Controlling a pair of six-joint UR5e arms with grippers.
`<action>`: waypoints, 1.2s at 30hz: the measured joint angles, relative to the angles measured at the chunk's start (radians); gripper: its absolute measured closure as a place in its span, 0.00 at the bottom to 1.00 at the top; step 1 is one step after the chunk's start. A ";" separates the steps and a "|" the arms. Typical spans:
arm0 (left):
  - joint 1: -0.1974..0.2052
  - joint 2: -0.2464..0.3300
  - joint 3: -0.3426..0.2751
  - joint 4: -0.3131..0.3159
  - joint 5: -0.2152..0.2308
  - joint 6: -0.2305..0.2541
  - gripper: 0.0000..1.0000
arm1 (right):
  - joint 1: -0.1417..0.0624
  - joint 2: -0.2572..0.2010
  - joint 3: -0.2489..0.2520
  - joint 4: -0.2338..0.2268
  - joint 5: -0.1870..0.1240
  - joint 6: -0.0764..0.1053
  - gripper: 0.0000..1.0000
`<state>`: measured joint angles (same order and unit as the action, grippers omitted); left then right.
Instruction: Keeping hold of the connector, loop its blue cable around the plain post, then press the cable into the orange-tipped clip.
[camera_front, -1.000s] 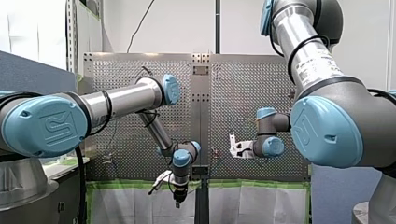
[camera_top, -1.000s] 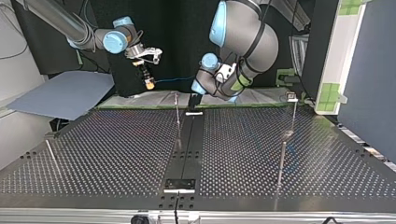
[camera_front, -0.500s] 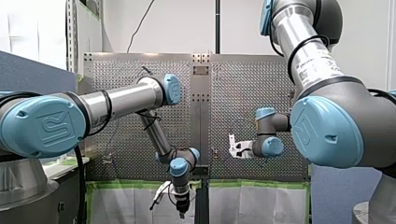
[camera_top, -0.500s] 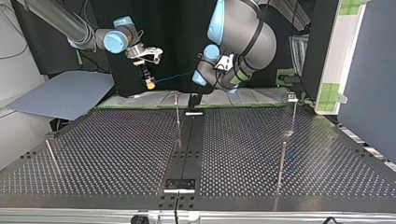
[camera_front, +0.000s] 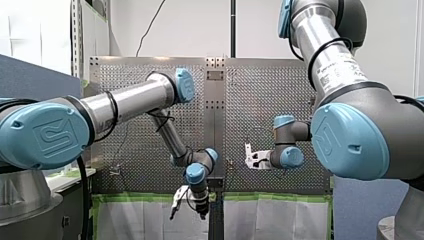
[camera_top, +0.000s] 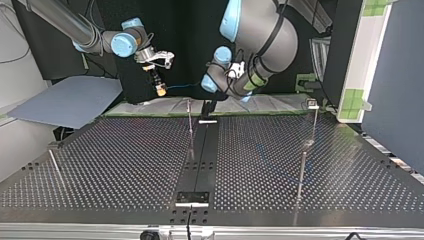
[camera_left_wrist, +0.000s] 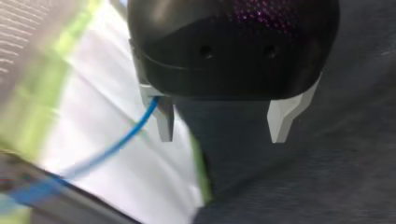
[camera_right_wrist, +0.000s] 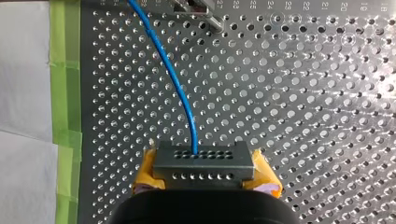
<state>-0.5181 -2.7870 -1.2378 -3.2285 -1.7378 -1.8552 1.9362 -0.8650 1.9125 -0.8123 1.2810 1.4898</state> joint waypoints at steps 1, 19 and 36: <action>0.000 0.009 -0.002 0.010 -0.009 0.000 0.00 | 0.000 0.000 0.000 0.000 0.000 0.000 1.00; 0.019 0.094 -0.129 0.177 -0.079 -0.082 0.00 | 0.002 0.000 0.000 0.002 -0.003 0.000 1.00; 0.022 0.099 -0.138 0.343 -0.102 -0.081 0.00 | 0.004 0.000 0.000 0.001 -0.004 0.002 1.00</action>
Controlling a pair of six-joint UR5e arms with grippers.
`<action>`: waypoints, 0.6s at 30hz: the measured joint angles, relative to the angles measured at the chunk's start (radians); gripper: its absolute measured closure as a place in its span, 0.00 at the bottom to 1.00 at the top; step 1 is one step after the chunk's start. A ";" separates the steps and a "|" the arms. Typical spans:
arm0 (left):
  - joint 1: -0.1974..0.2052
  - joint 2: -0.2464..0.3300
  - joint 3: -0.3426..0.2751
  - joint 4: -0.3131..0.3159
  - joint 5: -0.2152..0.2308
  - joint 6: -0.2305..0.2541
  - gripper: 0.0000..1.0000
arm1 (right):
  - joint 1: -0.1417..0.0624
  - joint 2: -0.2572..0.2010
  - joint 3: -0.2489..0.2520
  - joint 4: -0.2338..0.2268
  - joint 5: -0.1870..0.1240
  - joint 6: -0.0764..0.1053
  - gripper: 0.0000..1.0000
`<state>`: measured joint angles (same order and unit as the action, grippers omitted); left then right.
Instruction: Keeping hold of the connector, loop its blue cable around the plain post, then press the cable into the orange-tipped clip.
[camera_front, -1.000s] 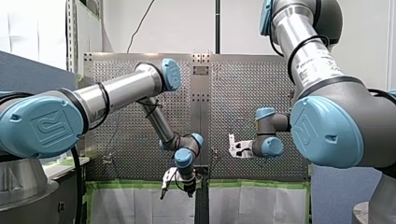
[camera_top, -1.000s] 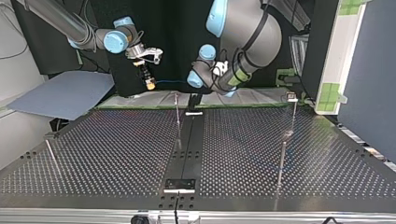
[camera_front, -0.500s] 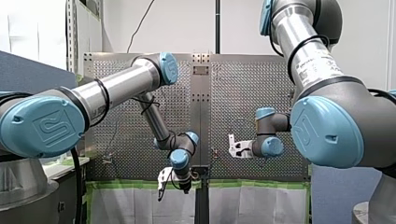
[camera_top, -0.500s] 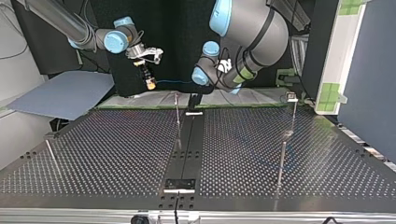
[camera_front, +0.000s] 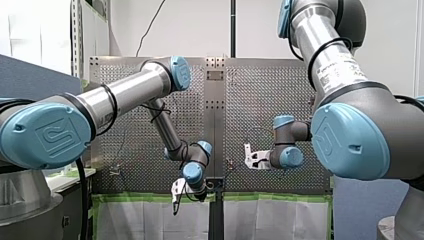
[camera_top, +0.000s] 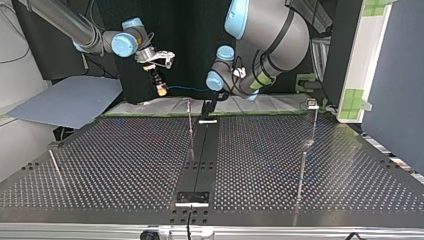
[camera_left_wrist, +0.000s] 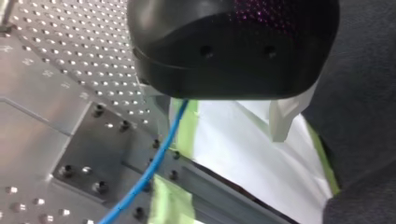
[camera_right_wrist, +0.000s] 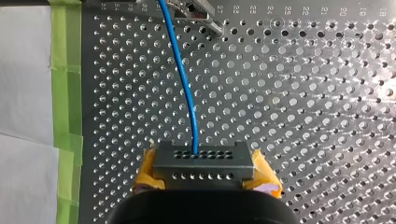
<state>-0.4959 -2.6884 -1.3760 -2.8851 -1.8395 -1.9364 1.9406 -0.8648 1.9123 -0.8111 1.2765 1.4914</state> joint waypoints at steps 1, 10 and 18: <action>0.001 0.004 -0.004 0.012 -0.003 0.001 0.00 | 0.000 0.000 0.000 0.000 0.000 0.000 1.00; 0.016 0.055 -0.069 0.098 0.001 -0.021 0.00 | 0.001 0.000 -0.001 -0.002 0.000 0.000 1.00; 0.019 0.058 -0.080 0.167 0.011 -0.019 0.00 | 0.001 0.000 -0.002 0.000 0.000 0.000 1.00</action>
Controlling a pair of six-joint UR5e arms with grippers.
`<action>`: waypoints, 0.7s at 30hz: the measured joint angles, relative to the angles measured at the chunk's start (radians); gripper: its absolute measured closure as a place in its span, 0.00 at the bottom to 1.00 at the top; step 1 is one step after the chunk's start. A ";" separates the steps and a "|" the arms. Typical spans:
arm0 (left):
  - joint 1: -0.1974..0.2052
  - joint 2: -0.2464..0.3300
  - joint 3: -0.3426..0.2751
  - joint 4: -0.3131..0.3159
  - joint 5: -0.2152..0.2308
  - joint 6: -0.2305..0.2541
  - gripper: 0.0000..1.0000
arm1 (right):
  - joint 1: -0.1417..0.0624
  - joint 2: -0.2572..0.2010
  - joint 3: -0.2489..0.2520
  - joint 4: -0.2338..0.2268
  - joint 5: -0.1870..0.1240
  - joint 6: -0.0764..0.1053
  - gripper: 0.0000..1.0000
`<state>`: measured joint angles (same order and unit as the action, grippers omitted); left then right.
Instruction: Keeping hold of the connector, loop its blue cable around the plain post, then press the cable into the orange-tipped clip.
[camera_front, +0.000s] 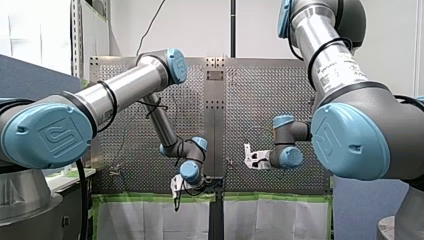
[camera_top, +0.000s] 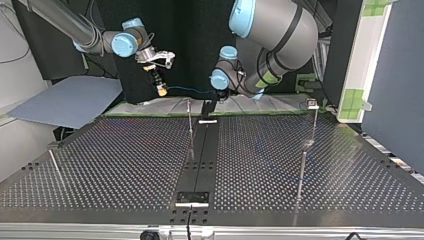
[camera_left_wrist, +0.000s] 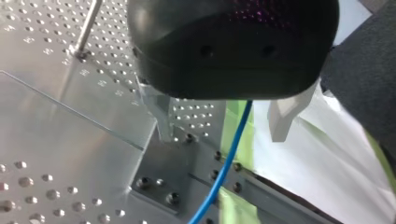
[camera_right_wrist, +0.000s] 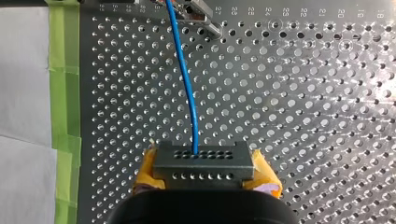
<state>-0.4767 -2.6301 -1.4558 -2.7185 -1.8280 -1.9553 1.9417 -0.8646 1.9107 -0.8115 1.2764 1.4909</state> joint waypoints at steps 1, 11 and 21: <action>0.000 0.000 0.000 0.011 0.000 0.000 0.00 | 0.000 0.000 0.000 0.001 0.000 0.000 1.00; -0.005 0.000 -0.006 0.105 -0.029 0.010 0.82 | 0.004 0.000 -0.003 0.005 0.000 0.000 1.00; -0.008 0.000 -0.025 0.203 -0.081 0.033 1.00 | 0.004 0.000 -0.005 0.007 0.000 0.000 1.00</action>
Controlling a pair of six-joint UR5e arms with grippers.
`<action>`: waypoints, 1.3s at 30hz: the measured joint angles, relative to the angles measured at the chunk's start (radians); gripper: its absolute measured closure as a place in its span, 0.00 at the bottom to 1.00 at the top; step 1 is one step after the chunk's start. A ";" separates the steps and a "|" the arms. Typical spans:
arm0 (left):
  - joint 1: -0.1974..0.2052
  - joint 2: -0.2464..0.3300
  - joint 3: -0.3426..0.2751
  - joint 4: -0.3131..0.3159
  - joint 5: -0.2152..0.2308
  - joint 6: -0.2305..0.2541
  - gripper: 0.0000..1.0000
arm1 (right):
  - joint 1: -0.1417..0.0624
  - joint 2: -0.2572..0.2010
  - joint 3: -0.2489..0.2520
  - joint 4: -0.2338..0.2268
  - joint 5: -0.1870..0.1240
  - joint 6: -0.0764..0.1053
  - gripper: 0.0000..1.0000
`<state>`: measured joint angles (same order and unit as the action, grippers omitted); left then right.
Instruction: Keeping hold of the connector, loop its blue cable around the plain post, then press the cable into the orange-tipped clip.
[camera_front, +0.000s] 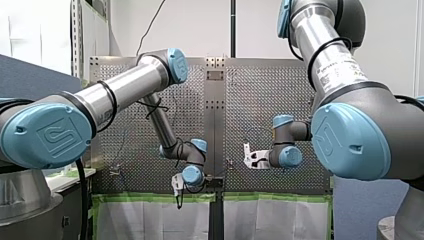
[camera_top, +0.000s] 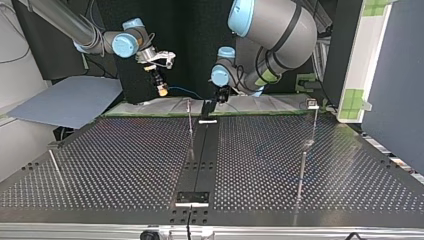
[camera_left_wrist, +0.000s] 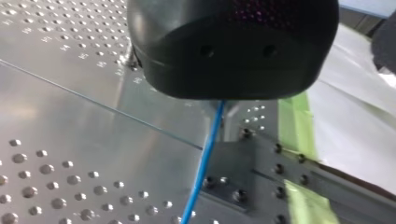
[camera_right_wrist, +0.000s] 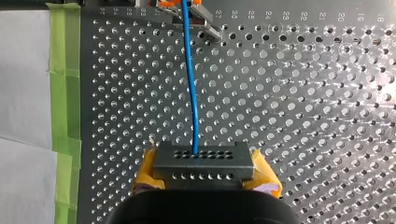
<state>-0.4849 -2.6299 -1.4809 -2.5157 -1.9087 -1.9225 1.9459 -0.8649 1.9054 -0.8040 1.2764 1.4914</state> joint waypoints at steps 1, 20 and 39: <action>0.000 0.000 0.000 0.012 0.000 0.001 1.00 | 0.000 0.000 0.000 0.000 0.000 0.000 1.00; -0.010 0.009 -0.067 0.202 0.002 0.044 1.00 | -0.018 0.000 -0.005 0.009 0.002 0.002 1.00; -0.040 0.125 -0.169 0.241 -0.038 0.132 1.00 | -0.058 -0.001 -0.014 0.030 0.005 0.005 1.00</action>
<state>-0.5253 -2.5045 -1.6500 -2.2748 -1.9464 -1.7909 1.8884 -0.8655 1.8919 -0.7743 1.2810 1.4959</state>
